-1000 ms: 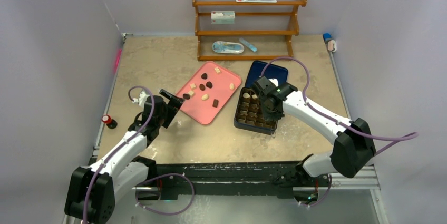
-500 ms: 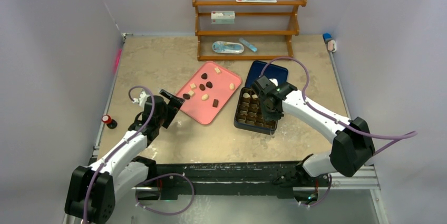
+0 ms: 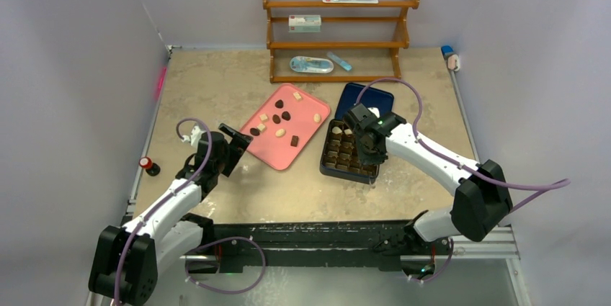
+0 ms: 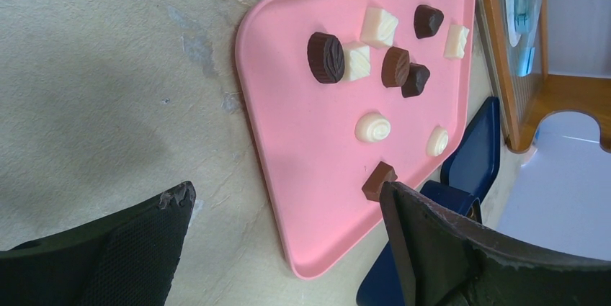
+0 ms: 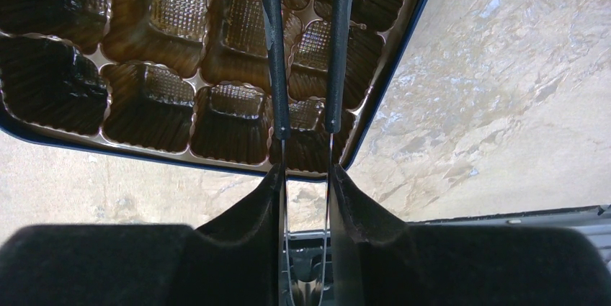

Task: Pack the chocolate
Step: Place the fake chocolate in the packing box.

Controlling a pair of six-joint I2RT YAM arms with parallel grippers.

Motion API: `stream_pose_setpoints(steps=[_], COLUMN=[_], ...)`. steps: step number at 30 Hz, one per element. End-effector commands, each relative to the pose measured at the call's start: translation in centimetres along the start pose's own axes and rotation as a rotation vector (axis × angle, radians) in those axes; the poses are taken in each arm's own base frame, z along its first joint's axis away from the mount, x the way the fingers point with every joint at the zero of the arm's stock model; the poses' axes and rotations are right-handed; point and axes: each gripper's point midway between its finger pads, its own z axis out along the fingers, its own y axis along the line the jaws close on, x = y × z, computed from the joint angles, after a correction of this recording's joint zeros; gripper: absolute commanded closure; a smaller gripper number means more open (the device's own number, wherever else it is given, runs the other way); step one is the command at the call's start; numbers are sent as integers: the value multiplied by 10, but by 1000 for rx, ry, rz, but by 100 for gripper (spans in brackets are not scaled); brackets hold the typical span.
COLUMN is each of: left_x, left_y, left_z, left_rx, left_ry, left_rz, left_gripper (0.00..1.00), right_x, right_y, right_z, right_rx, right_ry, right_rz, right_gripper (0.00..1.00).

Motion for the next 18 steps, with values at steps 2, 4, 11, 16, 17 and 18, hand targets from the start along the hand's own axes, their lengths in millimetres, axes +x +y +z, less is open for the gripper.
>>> stream_pose_setpoints(steps=[2, 4, 11, 16, 17, 18], left_x=[-5, -5, -6, -5, -5, -5], left_y=[-10, -11, -11, -11, -11, -11], left_z=[1, 1, 2, 2, 3, 3], left_rx=[34, 35, 34, 32, 32, 31], left_ry=[-13, -14, -13, -11, -11, -9], left_rz=[-18, -18, -16, -17, -17, -17], left_gripper=[0, 0, 0, 0, 0, 0], right_x=[1, 1, 0, 1, 1, 1], right_y=[-2, -2, -3, -3, -3, -3], right_z=[-1, -1, 0, 0, 1, 1], right_rx=[5, 5, 9, 7, 6, 5], right_ry=[6, 6, 10, 10, 11, 13], right_rz=[-2, -1, 1, 2, 3, 3], right_gripper=[74, 73, 73, 72, 72, 72])
